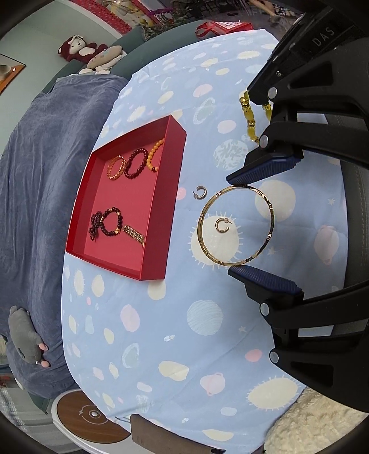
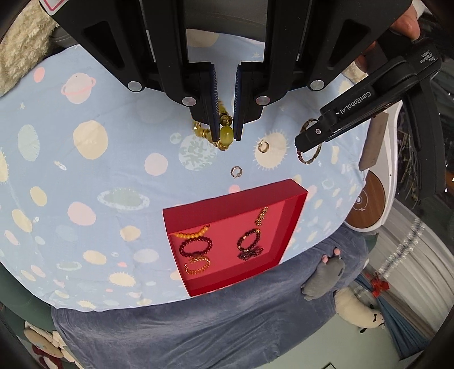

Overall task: Organize jewelry
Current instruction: 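Carry the bangle with left tool over the box while right tool carries the yellow bracelet, then open both tools to release the bangle and yellow bracelet into the box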

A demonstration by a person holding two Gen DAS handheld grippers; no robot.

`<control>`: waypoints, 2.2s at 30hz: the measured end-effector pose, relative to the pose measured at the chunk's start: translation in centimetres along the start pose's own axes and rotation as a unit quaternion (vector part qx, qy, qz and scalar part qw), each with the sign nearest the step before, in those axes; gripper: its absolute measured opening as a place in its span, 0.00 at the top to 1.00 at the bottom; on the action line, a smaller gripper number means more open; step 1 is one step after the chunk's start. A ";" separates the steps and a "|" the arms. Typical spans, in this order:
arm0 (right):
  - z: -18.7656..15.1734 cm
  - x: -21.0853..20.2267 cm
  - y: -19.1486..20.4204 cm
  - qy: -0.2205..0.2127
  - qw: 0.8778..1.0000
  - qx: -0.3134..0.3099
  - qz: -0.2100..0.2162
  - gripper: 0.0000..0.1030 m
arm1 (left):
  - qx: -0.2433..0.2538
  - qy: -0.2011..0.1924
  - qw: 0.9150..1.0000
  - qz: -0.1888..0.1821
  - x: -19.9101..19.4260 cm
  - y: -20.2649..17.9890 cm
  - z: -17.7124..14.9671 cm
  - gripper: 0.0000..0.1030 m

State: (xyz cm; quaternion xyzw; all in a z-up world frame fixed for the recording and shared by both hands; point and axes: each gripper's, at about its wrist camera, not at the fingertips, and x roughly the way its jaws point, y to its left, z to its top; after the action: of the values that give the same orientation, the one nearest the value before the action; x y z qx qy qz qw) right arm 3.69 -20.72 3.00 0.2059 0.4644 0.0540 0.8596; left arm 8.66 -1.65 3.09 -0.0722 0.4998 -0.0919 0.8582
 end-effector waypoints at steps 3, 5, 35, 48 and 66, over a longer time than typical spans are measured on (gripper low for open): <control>0.0 -0.7 0.3 -0.006 1.000 -0.005 0.002 0.91 | -0.002 -0.002 1.000 -0.001 -0.6 0.1 0.0 0.46; 0.0 -1.0 0.4 -0.008 1.000 -0.006 0.003 0.91 | -0.002 0.000 1.000 -0.003 -0.9 0.1 0.2 0.46; 16.3 8.8 4.6 -0.041 0.999 -0.030 0.017 0.91 | 0.014 -0.013 1.000 0.013 7.4 -0.7 14.3 0.46; 16.4 12.3 2.9 -0.015 1.000 -0.020 0.000 0.90 | 0.014 0.008 1.000 0.024 10.8 -0.9 14.6 0.46; 13.7 8.0 2.7 -0.035 0.999 -0.011 -0.001 0.84 | 0.016 -0.021 0.999 0.026 7.2 -1.9 13.2 0.38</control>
State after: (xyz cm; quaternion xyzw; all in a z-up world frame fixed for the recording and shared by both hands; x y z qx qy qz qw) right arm 19.73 -20.16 4.53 0.1972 0.4340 0.0510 0.8776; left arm 23.49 -4.71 3.91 -0.0475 0.4820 -0.0762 0.8715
